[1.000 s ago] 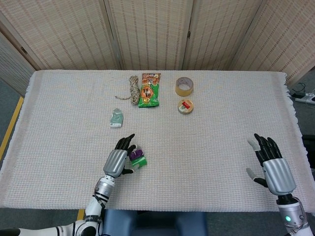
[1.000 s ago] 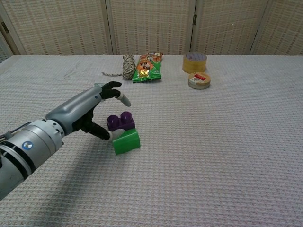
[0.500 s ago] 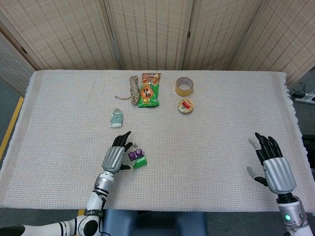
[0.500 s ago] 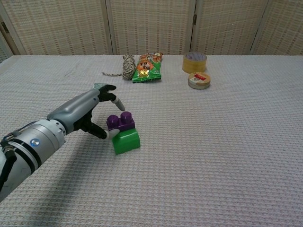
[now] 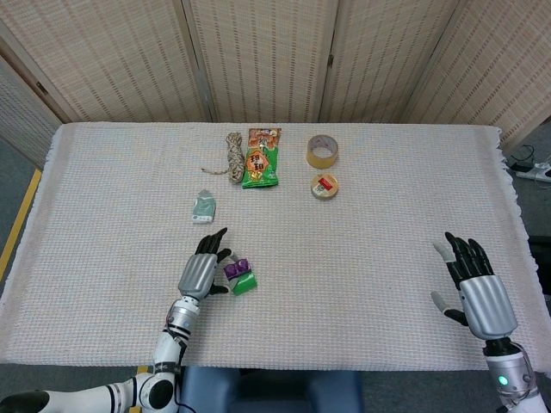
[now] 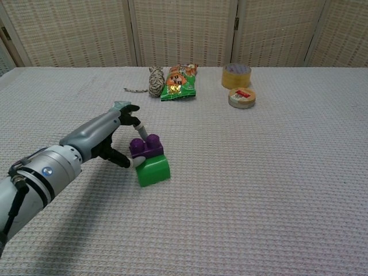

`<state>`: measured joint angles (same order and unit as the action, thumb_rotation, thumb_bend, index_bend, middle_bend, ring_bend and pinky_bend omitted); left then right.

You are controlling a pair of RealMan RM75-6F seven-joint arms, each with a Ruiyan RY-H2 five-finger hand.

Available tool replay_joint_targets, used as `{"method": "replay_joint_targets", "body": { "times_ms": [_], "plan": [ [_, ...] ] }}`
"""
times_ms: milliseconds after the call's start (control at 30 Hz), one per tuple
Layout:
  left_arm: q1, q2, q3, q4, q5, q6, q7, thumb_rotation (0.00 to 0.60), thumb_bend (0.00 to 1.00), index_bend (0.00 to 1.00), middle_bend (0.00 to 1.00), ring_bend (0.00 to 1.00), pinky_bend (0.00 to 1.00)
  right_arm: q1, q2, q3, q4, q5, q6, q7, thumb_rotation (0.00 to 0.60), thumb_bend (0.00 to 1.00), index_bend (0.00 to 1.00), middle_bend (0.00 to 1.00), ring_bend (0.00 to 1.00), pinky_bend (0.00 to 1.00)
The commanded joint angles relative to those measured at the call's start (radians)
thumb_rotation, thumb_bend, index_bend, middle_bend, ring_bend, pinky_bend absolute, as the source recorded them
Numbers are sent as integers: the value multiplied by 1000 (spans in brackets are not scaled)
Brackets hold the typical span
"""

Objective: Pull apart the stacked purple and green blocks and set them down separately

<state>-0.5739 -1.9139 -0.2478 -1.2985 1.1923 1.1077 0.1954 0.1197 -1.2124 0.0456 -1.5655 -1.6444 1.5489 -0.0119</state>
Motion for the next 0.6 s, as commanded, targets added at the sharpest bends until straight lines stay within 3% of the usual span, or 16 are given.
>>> {"method": "replay_joint_targets", "body": {
  "times_ms": [33, 333, 600],
  "plan": [
    [-5, -3, -3, 8, -3, -4, -7, 600, 347, 490, 4, 0, 0, 1, -2, 0, 1, 1, -3, -3, 600, 332, 0, 0, 0, 0],
    [-3, -12, -21, 17, -18, 5, -59, 600, 452, 676, 83, 0, 0, 8, -5, 0, 1, 12, -24, -13, 600, 332, 0, 0, 0, 0],
    [33, 39, -49, -58, -39, 46, -110, 600, 502, 703, 97, 0, 0, 66, -16, -1, 29, 31, -130, 55, 600, 332, 0, 0, 0, 0]
  ]
}}
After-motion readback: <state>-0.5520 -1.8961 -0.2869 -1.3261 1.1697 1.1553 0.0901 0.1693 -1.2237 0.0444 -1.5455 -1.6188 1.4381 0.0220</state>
